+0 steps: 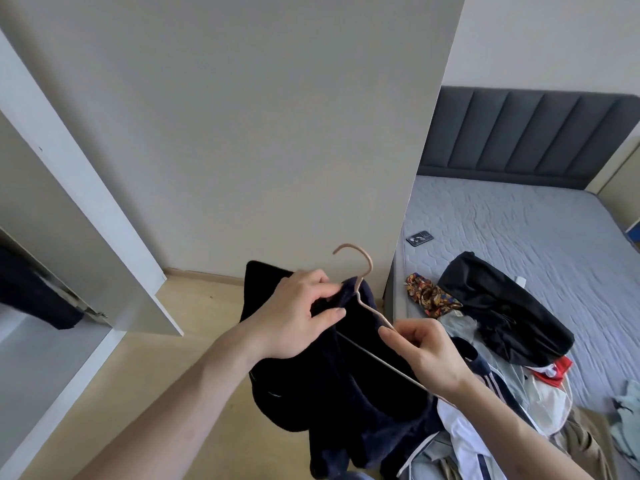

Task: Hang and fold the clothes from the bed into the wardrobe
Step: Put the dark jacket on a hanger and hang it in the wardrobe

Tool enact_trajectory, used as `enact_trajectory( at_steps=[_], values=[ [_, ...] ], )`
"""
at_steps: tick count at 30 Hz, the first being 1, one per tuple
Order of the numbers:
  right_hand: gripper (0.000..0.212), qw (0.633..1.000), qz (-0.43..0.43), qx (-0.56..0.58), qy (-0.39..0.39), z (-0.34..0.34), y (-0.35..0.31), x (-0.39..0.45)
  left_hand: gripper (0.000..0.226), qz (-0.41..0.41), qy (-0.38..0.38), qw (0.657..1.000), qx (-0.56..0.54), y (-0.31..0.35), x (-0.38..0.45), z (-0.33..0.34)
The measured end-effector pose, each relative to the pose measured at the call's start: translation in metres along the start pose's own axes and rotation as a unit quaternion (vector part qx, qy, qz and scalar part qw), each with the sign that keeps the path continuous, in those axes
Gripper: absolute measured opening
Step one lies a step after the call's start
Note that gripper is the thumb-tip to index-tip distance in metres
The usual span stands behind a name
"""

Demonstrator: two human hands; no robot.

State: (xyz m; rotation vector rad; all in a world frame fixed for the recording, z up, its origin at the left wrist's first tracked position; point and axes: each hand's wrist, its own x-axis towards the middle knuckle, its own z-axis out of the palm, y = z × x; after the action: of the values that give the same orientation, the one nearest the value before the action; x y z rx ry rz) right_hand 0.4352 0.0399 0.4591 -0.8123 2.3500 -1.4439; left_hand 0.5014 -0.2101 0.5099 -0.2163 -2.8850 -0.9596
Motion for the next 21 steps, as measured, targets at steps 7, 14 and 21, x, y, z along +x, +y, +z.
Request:
enact_trajectory(
  at_steps=[7, 14, 21],
  values=[
    [0.065, 0.999, -0.016, 0.032, 0.022, -0.005, 0.001, -0.009, 0.029, 0.018, 0.029, 0.994, 0.099, -0.010, 0.017, -0.009],
    [0.019, 0.979, -0.099, -0.081, 0.161, -0.012, 0.002, -0.005, 0.023, -0.006, 0.041, 0.999, 0.014, -0.020, 0.024, -0.012],
    [0.013, 0.957, -0.201, -0.108, 0.178, 0.001, 0.022, -0.027, 0.018, -0.027, 0.136, 0.988, -0.061, -0.019, 0.027, -0.027]
  ],
)
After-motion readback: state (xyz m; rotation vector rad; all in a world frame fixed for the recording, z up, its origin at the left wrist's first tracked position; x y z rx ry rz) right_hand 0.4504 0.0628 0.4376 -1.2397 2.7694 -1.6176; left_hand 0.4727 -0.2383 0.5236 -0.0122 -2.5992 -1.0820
